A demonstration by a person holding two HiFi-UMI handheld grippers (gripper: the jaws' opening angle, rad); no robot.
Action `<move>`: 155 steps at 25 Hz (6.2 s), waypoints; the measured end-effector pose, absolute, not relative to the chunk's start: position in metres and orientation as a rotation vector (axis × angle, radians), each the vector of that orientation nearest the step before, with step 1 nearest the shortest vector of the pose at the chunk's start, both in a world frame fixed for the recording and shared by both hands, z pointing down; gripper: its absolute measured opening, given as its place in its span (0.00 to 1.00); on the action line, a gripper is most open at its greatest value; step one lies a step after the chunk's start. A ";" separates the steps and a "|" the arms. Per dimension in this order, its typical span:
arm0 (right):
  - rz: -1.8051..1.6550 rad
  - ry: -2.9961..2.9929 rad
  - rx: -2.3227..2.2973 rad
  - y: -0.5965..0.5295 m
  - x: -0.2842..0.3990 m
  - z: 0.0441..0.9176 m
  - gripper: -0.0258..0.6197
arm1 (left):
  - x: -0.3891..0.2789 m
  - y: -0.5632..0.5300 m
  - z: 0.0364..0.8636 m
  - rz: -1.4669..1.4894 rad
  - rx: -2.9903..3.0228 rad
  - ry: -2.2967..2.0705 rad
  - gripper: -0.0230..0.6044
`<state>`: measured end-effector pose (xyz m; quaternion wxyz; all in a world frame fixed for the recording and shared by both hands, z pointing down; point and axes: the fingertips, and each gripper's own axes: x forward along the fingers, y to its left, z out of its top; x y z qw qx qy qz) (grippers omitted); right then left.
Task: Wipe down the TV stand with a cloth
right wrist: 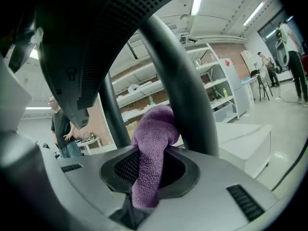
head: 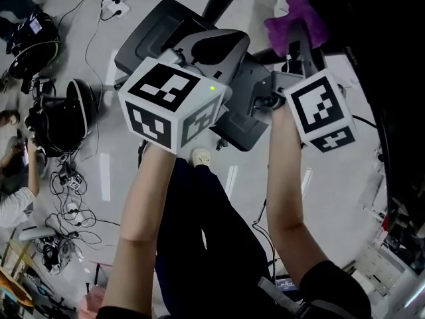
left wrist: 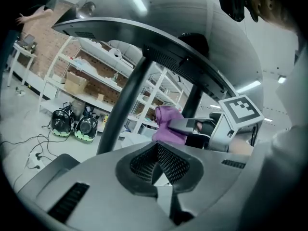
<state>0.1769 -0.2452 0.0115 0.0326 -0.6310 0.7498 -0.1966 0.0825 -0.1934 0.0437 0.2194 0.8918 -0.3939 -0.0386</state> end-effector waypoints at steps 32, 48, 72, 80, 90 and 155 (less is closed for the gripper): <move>-0.944 2.323 -2.034 -0.244 0.198 0.135 0.19 | 0.109 -0.160 0.132 0.046 2.383 -1.012 0.04; -1.304 2.276 -2.047 -0.234 0.196 0.220 0.19 | 0.101 -0.154 0.168 0.081 2.330 -1.027 0.04; -0.407 2.474 -2.271 -0.176 0.199 0.086 0.19 | 0.126 -0.144 0.105 0.099 2.455 -0.982 0.04; -0.245 2.347 -2.322 -0.164 0.239 0.036 0.19 | 0.160 -0.149 0.063 0.069 2.550 -0.912 0.04; 0.043 2.304 -2.300 -0.196 0.256 -0.006 0.19 | 0.175 -0.167 0.061 0.045 2.532 -0.914 0.04; -0.892 2.726 -1.959 -0.191 0.133 0.144 0.19 | 0.072 -0.148 0.119 0.118 2.348 -1.124 0.04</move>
